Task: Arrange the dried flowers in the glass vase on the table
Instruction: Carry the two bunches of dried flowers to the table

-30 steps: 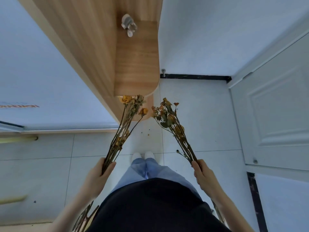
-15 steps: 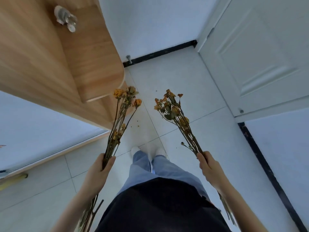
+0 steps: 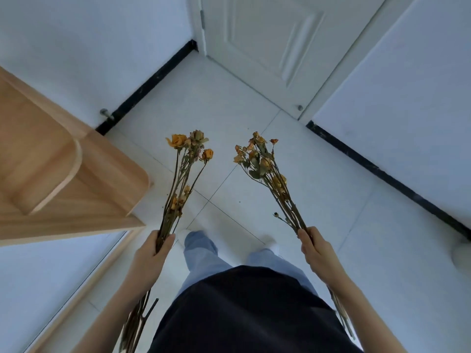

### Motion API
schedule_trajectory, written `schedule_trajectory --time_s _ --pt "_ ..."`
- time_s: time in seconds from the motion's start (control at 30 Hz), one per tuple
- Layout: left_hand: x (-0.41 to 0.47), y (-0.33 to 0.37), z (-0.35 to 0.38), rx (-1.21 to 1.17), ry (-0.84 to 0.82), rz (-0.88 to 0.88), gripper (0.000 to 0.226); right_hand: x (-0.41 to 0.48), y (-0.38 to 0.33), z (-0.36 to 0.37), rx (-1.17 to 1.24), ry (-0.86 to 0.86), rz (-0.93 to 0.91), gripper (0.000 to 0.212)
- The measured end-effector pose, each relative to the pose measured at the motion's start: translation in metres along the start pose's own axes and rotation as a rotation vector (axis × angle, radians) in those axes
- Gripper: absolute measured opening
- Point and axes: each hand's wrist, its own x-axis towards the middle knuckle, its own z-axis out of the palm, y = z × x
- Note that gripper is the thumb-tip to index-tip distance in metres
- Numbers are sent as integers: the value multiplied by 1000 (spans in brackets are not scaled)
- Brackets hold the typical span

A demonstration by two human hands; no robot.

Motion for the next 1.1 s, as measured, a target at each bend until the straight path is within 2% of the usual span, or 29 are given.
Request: schedule_trajectory --time_s 0.2,0.53,0.73,0.93,1.0,1.1 --pt "1 55 93 94 -51 88 22 -19 76 -74 74 85 66 25" --pt "18 164 230 382 -373 357 19 -67 190 -162 436 407 354 32" --pt "26 237 312 594 -597 496 21 -92 221 -166 590 587 462 30" --pt "33 299 390 700 -794 582 22 -101 233 -176 678 672 644 31" --pt "36 344 468 804 -964 627 21 -104 256 -200 790 824 781 31" --pt "33 362 485 806 -994 646 24 -108 251 -208 817 855 772 32"
